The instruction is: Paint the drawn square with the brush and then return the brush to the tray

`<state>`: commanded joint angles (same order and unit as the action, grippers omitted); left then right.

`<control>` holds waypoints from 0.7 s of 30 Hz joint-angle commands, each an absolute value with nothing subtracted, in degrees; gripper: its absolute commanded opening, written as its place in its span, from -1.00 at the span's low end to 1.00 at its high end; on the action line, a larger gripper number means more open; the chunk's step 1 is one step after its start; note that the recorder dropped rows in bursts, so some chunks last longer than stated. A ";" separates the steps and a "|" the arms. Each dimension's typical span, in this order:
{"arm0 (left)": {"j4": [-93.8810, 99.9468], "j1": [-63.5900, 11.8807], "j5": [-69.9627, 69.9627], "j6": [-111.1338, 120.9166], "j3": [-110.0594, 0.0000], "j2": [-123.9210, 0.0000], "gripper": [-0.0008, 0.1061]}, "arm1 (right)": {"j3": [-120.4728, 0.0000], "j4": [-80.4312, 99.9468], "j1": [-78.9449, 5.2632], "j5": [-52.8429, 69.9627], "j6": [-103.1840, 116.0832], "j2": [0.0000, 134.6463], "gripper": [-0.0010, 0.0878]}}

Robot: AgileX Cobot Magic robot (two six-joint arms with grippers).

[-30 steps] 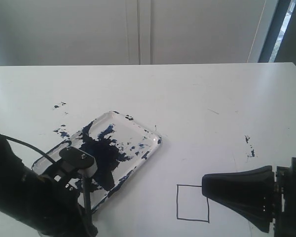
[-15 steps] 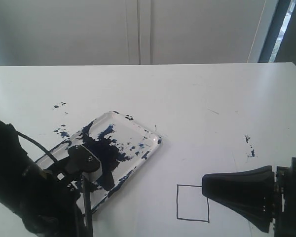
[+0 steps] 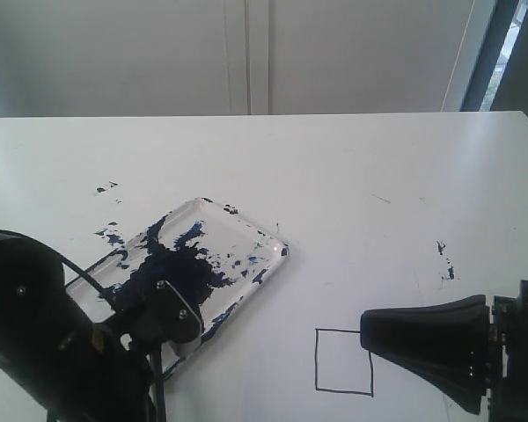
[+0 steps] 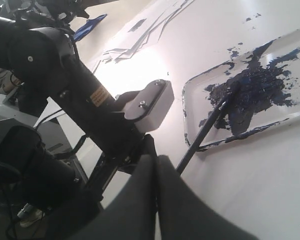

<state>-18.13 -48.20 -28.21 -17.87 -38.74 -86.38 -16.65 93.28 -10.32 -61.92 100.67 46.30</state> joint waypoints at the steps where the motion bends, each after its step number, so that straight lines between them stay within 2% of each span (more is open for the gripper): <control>1: -16.62 -48.20 -28.21 -16.36 -38.74 -86.38 -0.99 | -16.65 93.28 -10.32 -61.92 100.67 46.30 -0.98; 14: -12.69 -48.20 -30.41 -12.68 -39.52 -86.40 -0.99 | -16.65 93.28 -10.32 -61.92 100.67 46.30 -0.98; 21: -18.11 -48.20 -27.09 -15.02 -39.52 -88.64 -0.99 | -16.65 93.28 -10.32 -61.92 100.67 46.30 -0.98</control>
<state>-18.11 -48.20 -27.09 -15.02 -39.52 -88.64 -16.65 93.28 -10.32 -61.92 100.67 46.30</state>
